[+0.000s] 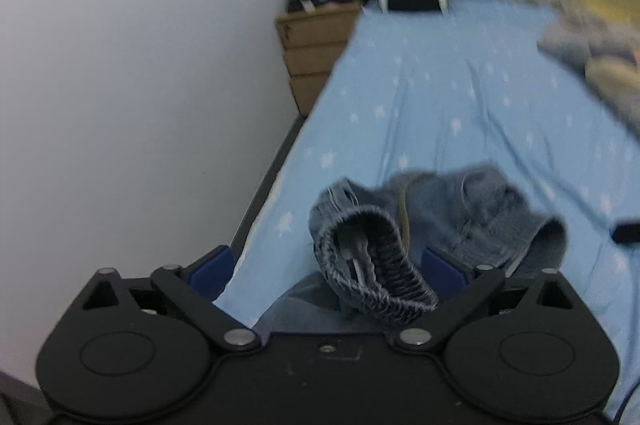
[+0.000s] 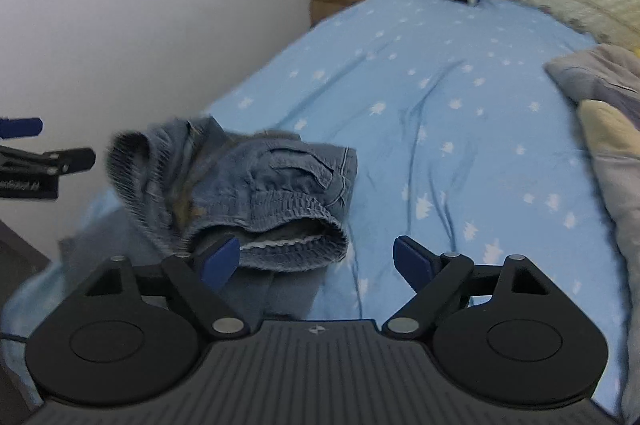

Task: Fold clothes
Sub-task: 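Grasp the jeans waistband with the left gripper while the right gripper grasps the waistband, then lift the jeans by the waistband with both grippers and spread them on the bed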

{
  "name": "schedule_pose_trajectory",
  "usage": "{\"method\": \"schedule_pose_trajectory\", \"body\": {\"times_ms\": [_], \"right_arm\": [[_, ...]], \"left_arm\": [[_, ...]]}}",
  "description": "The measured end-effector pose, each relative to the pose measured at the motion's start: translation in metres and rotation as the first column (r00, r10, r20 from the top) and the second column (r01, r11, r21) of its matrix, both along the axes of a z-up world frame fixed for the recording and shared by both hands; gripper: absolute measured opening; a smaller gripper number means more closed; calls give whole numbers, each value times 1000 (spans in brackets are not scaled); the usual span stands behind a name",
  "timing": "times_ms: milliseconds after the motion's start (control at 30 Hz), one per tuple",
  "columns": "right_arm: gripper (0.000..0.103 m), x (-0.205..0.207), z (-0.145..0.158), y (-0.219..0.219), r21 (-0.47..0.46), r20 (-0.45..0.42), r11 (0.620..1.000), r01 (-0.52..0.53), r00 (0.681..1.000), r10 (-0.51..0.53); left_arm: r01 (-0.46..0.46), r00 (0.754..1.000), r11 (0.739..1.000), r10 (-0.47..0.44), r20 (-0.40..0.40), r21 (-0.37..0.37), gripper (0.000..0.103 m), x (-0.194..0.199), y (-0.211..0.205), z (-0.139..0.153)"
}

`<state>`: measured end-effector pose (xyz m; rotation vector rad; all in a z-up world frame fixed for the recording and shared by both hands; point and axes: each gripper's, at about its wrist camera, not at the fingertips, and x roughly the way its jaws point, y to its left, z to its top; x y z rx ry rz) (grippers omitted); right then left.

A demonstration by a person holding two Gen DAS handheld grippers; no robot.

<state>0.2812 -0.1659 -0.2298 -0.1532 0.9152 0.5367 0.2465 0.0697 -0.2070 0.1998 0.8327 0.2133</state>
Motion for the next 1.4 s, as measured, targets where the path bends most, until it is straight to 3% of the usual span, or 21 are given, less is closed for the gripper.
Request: {"method": "schedule_pose_trajectory", "body": {"times_ms": [167, 233, 400, 467, 533, 567, 633, 733, 933, 1233, 1400], "right_arm": [[83, 50, -49, 17, -33, -61, 998, -60, 996, 58], [72, 66, -68, 22, -41, -93, 996, -75, 993, 71], [59, 82, -96, 24, -21, -127, 997, -78, 989, 74], [45, 84, -98, 23, 18, -124, 998, -53, 991, 54], [13, 82, -94, 22, 33, -128, 999, -12, 992, 16], [12, 81, -92, 22, 40, -130, 999, 8, 992, -3], [9, 72, -77, 18, 57, -101, 998, 27, 995, -21], [8, 59, -56, 13, 85, -58, 995, 52, 997, -48], [8, 17, 2, 7, 124, 29, 989, 85, 996, -89], [7, -53, 106, -10, 211, 152, 976, 56, 984, -90], [7, -74, 153, -10, 207, 241, 978, 18, 968, -69]], "left_arm": [[18, 997, 995, -11, -70, 99, 92, 21, 6, -31], [38, 995, 992, -26, -100, 120, 83, 31, 9, -41], [83, 991, 984, -65, -118, 156, 76, 59, 10, -60], [81, 989, 988, -63, -136, 128, 55, 67, 11, -64], [68, 989, 990, -51, -136, 121, 38, 72, 11, -63], [67, 990, 990, -51, -133, 121, 32, 73, 10, -61], [51, 993, 993, -40, -108, 103, 18, 70, 9, -53], [7, 999, 999, -4, -47, 52, 9, 51, 8, -30], [-93, 992, 992, 99, 73, -82, 7, -15, 6, 20], [-176, 955, 965, 216, 202, -197, 7, -190, 4, 102], [-190, 937, 944, 257, 237, -271, 7, -266, 1, 130]]}}
